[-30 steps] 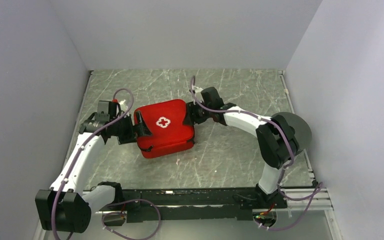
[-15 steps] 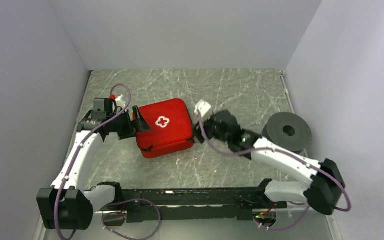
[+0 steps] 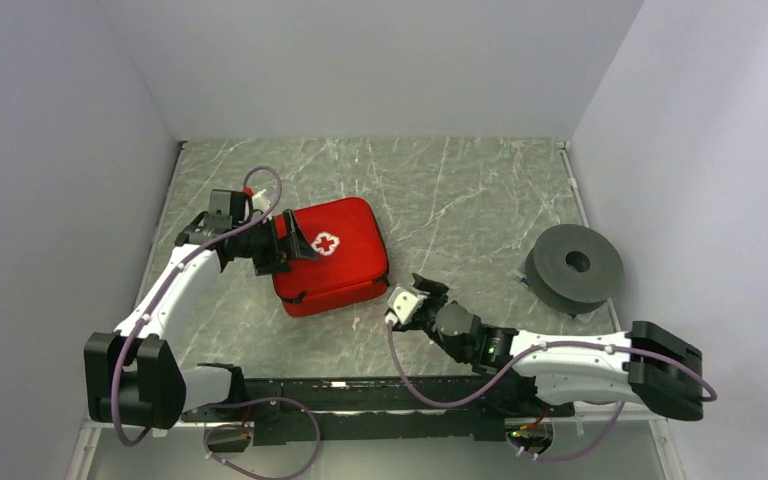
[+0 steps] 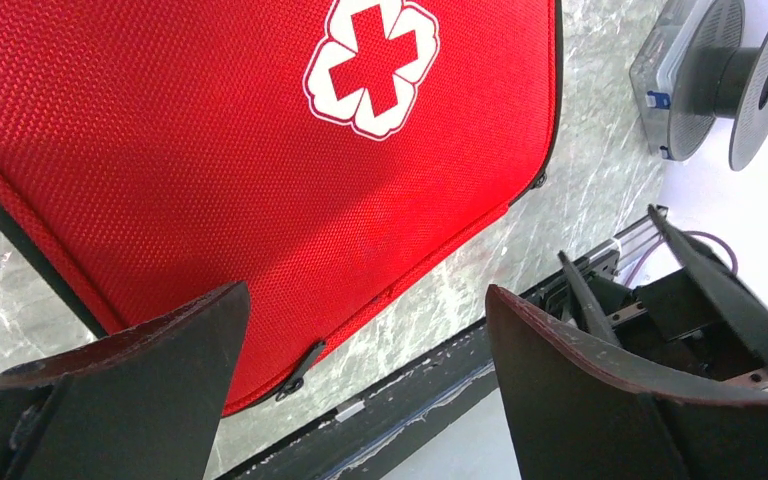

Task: Organize the medicine kit
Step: Adjust the medicine box at the center of the board, then zip the medicine box at the center of the board.

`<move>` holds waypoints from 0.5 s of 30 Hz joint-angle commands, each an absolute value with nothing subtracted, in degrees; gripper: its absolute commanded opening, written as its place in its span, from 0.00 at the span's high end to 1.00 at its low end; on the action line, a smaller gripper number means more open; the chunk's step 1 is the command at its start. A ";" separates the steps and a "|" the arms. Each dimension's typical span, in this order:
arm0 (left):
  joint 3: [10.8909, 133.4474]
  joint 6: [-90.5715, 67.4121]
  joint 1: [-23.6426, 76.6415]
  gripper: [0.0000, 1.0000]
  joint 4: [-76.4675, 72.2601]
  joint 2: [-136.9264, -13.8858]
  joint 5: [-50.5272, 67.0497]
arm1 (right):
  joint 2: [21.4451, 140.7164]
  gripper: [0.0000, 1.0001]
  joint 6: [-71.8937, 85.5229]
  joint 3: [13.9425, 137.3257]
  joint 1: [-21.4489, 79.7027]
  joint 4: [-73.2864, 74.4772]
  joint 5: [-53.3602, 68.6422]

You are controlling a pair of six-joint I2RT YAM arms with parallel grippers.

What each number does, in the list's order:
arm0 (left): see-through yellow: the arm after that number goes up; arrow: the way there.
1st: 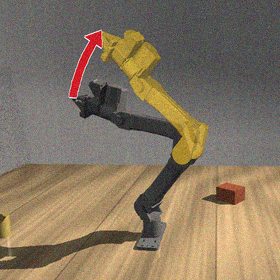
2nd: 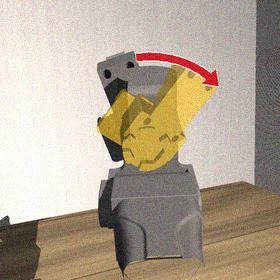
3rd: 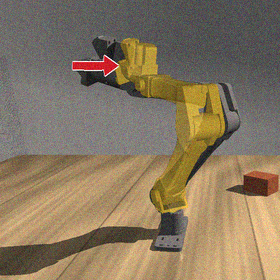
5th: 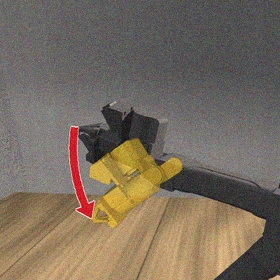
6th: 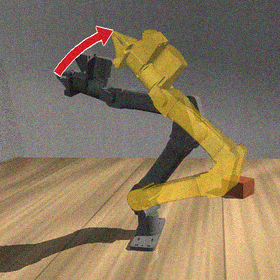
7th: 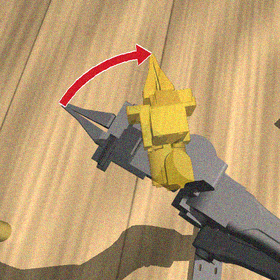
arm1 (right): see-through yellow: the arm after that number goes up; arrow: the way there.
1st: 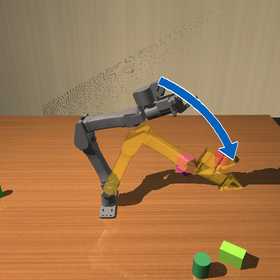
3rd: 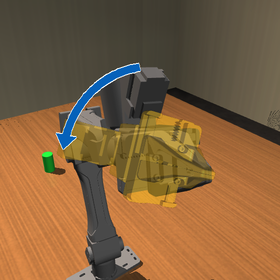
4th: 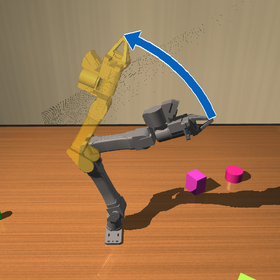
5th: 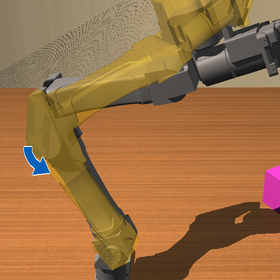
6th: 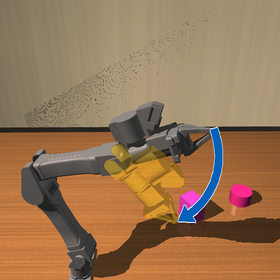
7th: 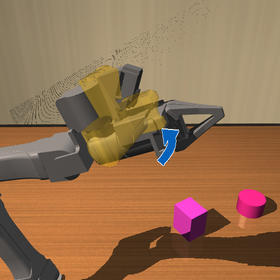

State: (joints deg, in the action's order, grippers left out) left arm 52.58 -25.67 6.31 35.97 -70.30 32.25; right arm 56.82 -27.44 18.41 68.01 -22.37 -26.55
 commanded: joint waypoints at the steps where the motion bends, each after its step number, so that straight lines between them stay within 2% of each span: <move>1: 54.04 -26.67 6.68 0.06 32.22 -70.97 34.15 | 64.36 0.35 -35.70 15.01 70.35 -45.60 -36.12; 4: 53.72 -25.76 6.68 0.06 32.33 -71.97 34.37 | 70.97 0.35 -39.89 14.50 72.08 -53.37 -39.10; 15: 53.41 -23.35 6.62 0.07 31.78 -75.21 36.17 | 86.35 0.35 -42.94 17.35 76.24 -63.66 -43.72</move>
State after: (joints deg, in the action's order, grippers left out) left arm 52.58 -25.56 6.48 33.43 -73.93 34.28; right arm 80.29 -40.38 15.07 75.07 -53.95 -39.81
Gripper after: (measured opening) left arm 0.935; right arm 0.652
